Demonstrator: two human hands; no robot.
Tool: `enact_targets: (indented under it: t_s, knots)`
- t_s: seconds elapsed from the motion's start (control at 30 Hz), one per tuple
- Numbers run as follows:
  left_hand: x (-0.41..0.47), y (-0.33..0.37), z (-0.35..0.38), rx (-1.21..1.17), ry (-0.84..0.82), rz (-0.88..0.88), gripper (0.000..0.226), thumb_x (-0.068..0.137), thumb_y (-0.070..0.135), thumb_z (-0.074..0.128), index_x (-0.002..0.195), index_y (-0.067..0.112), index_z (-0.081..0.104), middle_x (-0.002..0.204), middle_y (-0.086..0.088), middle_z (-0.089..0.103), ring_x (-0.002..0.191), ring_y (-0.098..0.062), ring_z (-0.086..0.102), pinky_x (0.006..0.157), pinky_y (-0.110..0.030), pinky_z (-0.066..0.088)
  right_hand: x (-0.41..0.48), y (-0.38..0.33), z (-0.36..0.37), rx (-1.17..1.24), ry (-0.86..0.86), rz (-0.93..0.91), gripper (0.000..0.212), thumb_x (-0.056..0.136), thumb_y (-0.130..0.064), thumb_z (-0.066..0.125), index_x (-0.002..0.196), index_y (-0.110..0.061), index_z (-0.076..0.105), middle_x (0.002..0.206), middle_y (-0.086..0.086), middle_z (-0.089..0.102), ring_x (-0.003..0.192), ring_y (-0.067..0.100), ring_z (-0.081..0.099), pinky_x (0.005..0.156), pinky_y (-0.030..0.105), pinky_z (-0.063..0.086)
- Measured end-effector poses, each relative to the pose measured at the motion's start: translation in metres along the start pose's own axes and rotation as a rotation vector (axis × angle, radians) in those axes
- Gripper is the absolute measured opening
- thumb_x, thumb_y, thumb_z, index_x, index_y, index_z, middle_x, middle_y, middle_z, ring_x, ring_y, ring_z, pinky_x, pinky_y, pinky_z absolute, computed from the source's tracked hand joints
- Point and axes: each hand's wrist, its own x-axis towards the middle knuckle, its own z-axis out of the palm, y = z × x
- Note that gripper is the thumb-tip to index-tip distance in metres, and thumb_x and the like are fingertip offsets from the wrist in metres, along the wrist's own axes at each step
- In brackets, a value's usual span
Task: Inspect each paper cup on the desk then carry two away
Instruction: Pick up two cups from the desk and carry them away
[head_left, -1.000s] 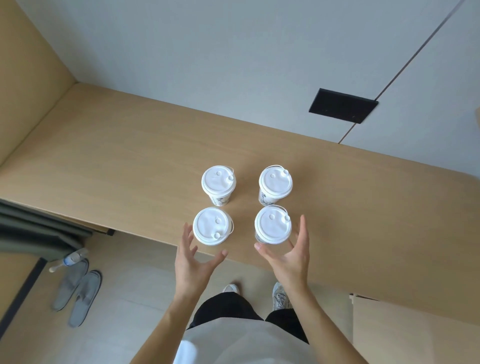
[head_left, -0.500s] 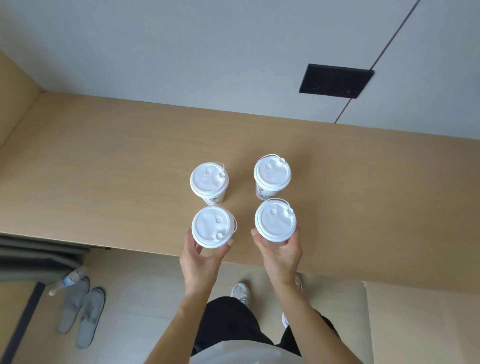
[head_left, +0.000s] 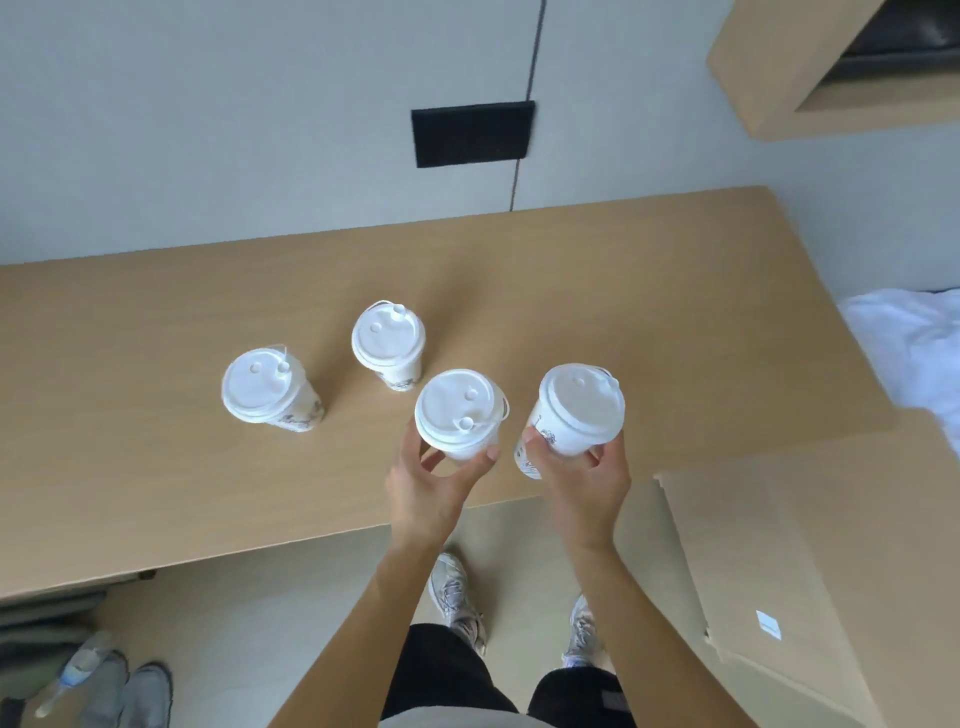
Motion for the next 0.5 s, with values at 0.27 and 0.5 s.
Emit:
enact_targets:
  t_s: [0.27, 0.5]
  knots:
    - [-0.046, 0.02, 0.16, 0.142, -0.345, 0.065, 0.067, 0.067, 0.03, 0.097, 0.124, 0.038, 0.065, 0.109, 0.015, 0.076, 0.101, 0.001, 0.072, 0.091, -0.029, 0.059, 0.038, 0.014, -0.172, 0.026, 0.28, 0.085, 0.057, 0.07, -0.015, 0.095, 0.106, -0.047, 0.065, 0.098, -0.029, 0.074, 0.095, -0.001, 0.073, 0.078, 0.011, 0.053]
    - [-0.13, 0.012, 0.325, 0.235, -0.618, 0.143, 0.063, 0.066, 0.023, 0.097, 0.118, 0.037, 0.066, 0.102, 0.022, 0.076, 0.098, 0.005, 0.07, 0.084, -0.016, 0.056, 0.047, 0.055, -0.348, 0.018, 0.532, 0.171, 0.059, 0.069, -0.018, 0.097, 0.105, -0.047, 0.061, 0.094, -0.031, 0.072, 0.088, -0.009, 0.069, 0.074, 0.005, 0.049]
